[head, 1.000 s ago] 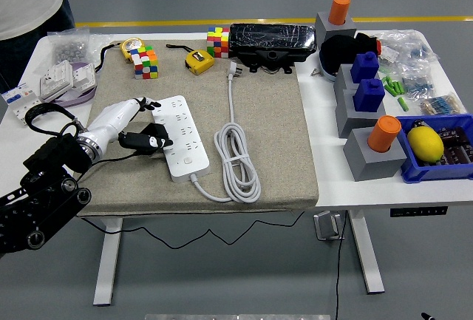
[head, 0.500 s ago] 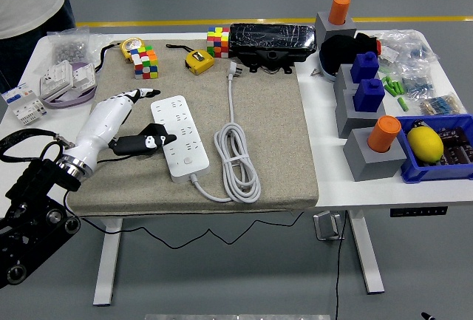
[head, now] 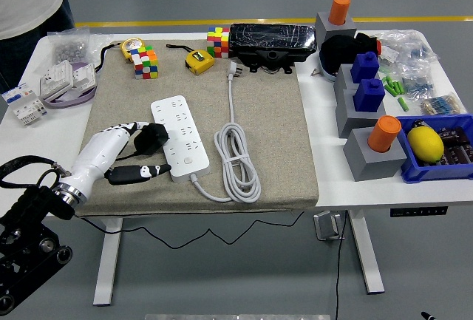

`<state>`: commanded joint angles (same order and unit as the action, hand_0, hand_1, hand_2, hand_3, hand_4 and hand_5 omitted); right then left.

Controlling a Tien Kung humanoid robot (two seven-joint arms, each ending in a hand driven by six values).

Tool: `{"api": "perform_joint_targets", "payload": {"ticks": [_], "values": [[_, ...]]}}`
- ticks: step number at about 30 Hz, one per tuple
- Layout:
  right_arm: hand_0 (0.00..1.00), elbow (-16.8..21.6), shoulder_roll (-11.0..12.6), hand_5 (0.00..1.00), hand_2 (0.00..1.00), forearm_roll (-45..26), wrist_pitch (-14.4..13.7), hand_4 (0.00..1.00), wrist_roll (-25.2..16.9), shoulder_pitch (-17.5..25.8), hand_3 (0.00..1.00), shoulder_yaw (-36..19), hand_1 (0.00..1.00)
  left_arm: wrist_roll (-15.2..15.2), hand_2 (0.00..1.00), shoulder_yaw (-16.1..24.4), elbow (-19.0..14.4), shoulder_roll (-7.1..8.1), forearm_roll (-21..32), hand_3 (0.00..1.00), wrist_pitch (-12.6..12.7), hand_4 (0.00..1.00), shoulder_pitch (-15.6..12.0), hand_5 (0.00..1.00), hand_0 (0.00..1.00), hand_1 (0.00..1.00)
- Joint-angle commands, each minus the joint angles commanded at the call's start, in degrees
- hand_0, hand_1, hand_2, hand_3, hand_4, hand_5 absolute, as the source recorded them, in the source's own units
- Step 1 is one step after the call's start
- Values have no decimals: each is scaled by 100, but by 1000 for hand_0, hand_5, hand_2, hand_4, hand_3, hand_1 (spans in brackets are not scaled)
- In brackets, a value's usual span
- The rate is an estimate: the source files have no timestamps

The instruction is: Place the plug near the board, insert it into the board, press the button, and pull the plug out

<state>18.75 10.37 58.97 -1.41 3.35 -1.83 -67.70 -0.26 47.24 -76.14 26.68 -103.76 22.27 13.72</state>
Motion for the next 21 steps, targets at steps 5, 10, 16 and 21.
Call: {"api": "perform_joint_targets", "payload": {"ticks": [5, 10, 16, 21], "values": [[654, -4, -1, 563, 660, -5, -25, 998, -28, 3, 577, 10, 654, -42, 832, -47, 157, -66, 59, 808, -45, 994, 102, 695, 819, 864], [654, -13, 0, 563, 660, -13, -31, 998, -33, 12, 577, 20, 654, -109, 832, -95, 251, -82, 83, 808, -93, 994, 162, 695, 819, 864], [655, -15, -4, 562, 660, -13, -32, 998, -34, 8, 577, 8, 655, -111, 826, -148, 233, -104, 107, 806, -105, 993, 260, 699, 819, 864], [653, -8, -3, 562, 660, -18, -34, 998, -36, 5, 577, 15, 654, -123, 823, -210, 226, -154, 110, 802, -122, 993, 400, 699, 817, 864]]}}
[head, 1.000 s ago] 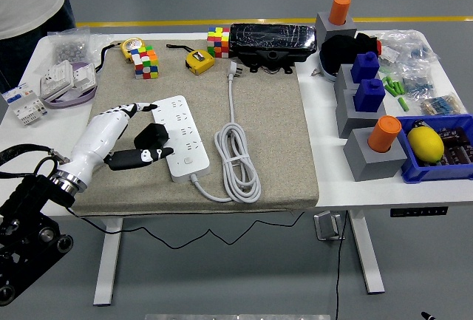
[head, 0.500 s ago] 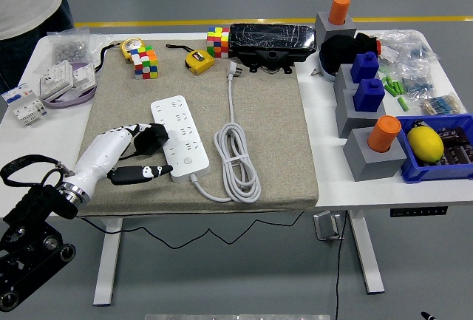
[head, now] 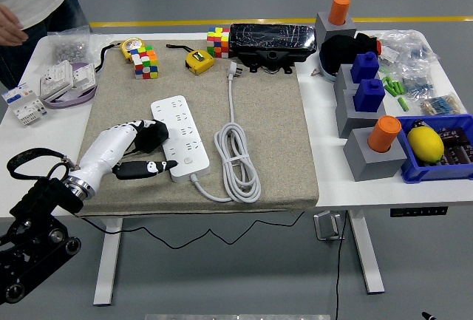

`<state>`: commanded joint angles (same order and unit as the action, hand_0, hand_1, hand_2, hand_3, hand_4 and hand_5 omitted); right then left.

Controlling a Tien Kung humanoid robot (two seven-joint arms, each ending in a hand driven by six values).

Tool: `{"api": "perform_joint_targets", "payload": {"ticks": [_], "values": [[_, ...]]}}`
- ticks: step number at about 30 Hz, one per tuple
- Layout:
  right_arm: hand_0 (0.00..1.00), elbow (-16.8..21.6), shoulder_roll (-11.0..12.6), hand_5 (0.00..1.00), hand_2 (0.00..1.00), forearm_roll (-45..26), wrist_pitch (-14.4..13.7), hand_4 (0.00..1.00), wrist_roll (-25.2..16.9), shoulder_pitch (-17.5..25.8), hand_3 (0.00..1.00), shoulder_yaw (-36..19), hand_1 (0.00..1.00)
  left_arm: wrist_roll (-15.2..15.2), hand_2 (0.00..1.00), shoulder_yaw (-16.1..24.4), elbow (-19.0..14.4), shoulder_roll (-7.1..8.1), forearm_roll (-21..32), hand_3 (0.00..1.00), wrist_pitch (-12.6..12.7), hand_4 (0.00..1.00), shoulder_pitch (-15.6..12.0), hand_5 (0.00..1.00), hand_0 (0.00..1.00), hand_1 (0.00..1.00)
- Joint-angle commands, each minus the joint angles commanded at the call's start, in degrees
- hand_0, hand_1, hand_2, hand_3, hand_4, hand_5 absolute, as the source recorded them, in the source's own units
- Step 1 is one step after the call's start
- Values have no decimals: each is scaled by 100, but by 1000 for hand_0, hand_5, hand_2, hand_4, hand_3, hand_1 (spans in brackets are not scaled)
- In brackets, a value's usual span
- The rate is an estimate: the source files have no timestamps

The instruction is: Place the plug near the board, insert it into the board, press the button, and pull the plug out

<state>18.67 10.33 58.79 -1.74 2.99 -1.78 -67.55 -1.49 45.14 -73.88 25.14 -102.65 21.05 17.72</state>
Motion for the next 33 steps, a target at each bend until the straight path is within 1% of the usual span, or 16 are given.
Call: {"api": "perform_joint_targets", "payload": {"ticks": [8, 13, 19, 24, 33], "values": [[655, 7, -3, 562, 660, -9, 1, 998, -1, -7, 577, 18, 654, -156, 822, -137, 68, -106, -25, 799, -167, 993, 182, 701, 814, 862], [655, -6, -1, 562, 659, -9, -2, 997, 0, 7, 576, 20, 654, -143, 818, -142, 33, -106, 5, 794, -165, 992, 195, 705, 810, 858], [655, -8, -8, 561, 660, -12, 0, 997, -1, 1, 574, 26, 654, -135, 812, -215, 47, -142, 51, 792, -184, 990, 306, 704, 810, 857], [655, 18, -8, 559, 659, -15, -2, 996, -5, -16, 573, 31, 653, -137, 810, -327, 166, -262, 100, 791, -202, 989, 442, 704, 809, 856], [655, 10, -2, 558, 658, -28, -2, 995, -2, -5, 573, 66, 653, -131, 807, -372, 381, -455, 180, 787, -214, 986, 640, 707, 807, 850]]}}
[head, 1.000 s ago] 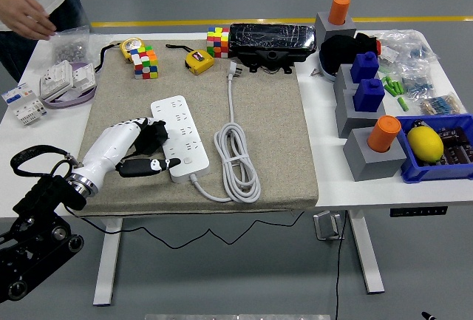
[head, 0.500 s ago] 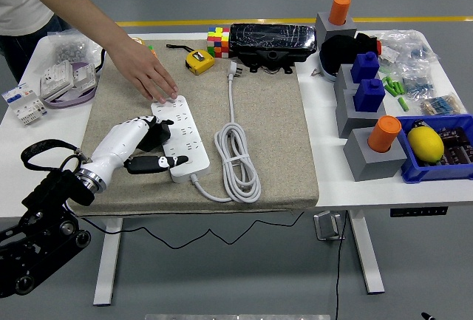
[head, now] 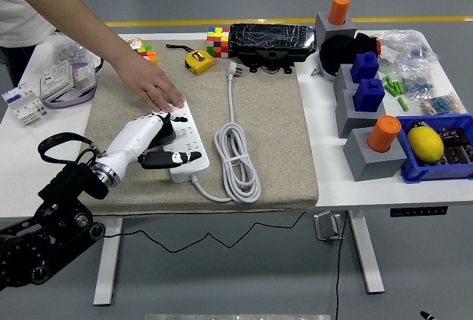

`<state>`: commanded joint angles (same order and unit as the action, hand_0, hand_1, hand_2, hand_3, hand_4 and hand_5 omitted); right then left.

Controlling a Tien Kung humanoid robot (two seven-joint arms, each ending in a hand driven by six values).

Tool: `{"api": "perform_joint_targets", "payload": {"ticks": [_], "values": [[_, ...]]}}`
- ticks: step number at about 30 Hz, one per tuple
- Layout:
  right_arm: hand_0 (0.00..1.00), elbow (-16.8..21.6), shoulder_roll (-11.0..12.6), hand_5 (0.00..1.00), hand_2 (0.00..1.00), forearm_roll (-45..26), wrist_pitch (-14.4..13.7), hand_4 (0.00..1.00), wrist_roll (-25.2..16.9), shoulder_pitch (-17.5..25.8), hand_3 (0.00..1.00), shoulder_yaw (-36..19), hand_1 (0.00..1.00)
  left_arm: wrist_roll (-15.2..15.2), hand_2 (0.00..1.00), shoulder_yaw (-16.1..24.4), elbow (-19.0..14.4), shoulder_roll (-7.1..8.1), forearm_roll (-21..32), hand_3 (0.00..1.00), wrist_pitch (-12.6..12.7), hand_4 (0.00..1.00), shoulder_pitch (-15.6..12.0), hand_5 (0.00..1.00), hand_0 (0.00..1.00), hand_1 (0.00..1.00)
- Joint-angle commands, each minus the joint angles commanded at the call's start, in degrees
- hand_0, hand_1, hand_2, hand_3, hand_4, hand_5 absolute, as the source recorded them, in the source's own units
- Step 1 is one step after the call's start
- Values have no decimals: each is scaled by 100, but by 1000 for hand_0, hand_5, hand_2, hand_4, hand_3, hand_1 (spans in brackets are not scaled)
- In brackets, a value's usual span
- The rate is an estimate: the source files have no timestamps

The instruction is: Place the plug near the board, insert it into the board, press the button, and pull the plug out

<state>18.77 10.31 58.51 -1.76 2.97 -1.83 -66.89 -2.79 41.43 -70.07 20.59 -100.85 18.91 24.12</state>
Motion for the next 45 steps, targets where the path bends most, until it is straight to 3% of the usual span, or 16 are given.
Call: {"api": "perform_joint_targets", "payload": {"ticks": [7, 11, 16, 22, 30, 45], "values": [[655, 5, 2, 556, 658, -4, 2, 994, 0, -3, 573, 22, 653, 20, 805, 49, 196, -123, 138, 785, -11, 984, 113, 707, 806, 848], [656, 7, -2, 556, 658, -3, -1, 994, -2, -2, 573, 11, 653, 92, 805, 101, 39, -100, 135, 779, 54, 984, 79, 707, 805, 845], [656, 5, -1, 556, 658, 10, 1, 994, 0, -1, 573, 0, 653, 40, 805, 210, -402, 2, -72, 779, 91, 984, -97, 707, 805, 845], [655, 1, -2, 556, 658, 29, 0, 994, 0, 10, 573, -25, 653, -132, 802, 228, -855, 309, -529, 778, 70, 983, -488, 707, 800, 843], [653, 9, -8, 556, 658, 43, -1, 993, -3, 9, 572, -30, 653, -77, 800, 358, -773, 441, -665, 775, 129, 985, -715, 709, 802, 841], [654, 12, -5, 556, 658, 30, -1, 993, -5, 4, 572, -13, 653, -95, 799, 292, -277, 316, -535, 774, 94, 982, -559, 708, 799, 840]]}}
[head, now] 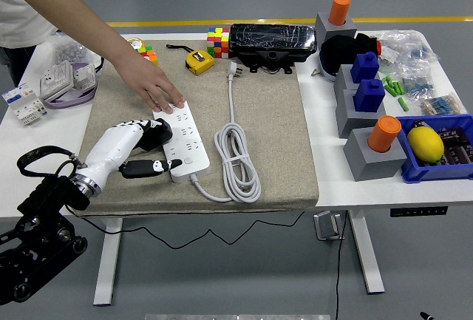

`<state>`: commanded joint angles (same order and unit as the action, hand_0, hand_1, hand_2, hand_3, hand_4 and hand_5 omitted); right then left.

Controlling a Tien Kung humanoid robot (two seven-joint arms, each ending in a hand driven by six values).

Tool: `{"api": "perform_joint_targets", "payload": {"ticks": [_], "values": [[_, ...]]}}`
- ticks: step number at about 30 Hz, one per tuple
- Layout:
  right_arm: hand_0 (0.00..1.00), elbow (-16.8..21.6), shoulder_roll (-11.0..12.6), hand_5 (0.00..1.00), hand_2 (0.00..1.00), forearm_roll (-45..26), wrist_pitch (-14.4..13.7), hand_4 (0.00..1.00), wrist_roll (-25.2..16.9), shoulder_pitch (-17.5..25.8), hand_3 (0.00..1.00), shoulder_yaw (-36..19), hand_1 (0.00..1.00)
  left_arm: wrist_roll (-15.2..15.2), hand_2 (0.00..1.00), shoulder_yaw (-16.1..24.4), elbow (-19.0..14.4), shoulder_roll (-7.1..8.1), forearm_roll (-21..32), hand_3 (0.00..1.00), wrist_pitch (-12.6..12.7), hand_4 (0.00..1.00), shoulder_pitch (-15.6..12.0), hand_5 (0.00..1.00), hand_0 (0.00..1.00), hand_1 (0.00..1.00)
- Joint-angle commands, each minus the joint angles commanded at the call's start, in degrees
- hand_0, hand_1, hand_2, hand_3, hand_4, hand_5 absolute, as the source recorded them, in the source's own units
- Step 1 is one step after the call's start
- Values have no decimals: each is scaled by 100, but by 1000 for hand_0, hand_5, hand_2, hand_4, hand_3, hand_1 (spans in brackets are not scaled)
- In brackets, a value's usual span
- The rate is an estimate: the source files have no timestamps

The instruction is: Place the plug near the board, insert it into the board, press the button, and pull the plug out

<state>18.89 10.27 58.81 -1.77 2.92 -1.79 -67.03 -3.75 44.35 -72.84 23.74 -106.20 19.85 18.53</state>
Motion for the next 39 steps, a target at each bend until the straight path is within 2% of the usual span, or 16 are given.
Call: {"api": "perform_joint_targets", "payload": {"ticks": [7, 17, 22, 28, 32, 33, 38, 39], "values": [[656, -7, 6, 555, 658, -8, 2, 994, 1, 9, 572, 30, 653, -1, 798, -98, 43, -79, 15, 774, -21, 981, 132, 707, 799, 839], [654, 0, 0, 555, 658, -17, 7, 994, 4, -2, 572, 27, 653, -103, 798, -201, 273, -225, 37, 773, -150, 975, 367, 702, 799, 838], [654, -3, 4, 556, 658, -14, 2, 994, 2, 2, 572, 16, 653, -59, 795, -169, 174, -240, 55, 773, -113, 974, 390, 700, 798, 837], [655, 0, -1, 556, 658, -11, 0, 994, -2, 1, 572, 13, 653, -20, 789, -74, -235, -204, 102, 768, -67, 973, 354, 698, 797, 832], [655, 1, -3, 556, 658, -9, 4, 994, -1, 5, 572, 20, 653, -58, 789, -7, -737, -126, 174, 768, -92, 973, 262, 698, 797, 832], [655, -1, 0, 556, 658, -3, 4, 994, 0, 3, 572, 21, 653, -101, 712, 14, -879, -94, 207, 750, -144, 970, 226, 692, 752, 755], [655, -8, 4, 556, 658, 8, 5, 994, 1, 0, 572, 0, 653, -554, 712, 139, -1680, 60, 340, 750, -623, 970, -6, 692, 752, 755], [655, -9, 4, 557, 658, 9, 5, 994, 2, 0, 572, -5, 653, -659, 495, 164, -1813, 84, 348, 753, -717, 961, -55, 673, 340, 475]]}}
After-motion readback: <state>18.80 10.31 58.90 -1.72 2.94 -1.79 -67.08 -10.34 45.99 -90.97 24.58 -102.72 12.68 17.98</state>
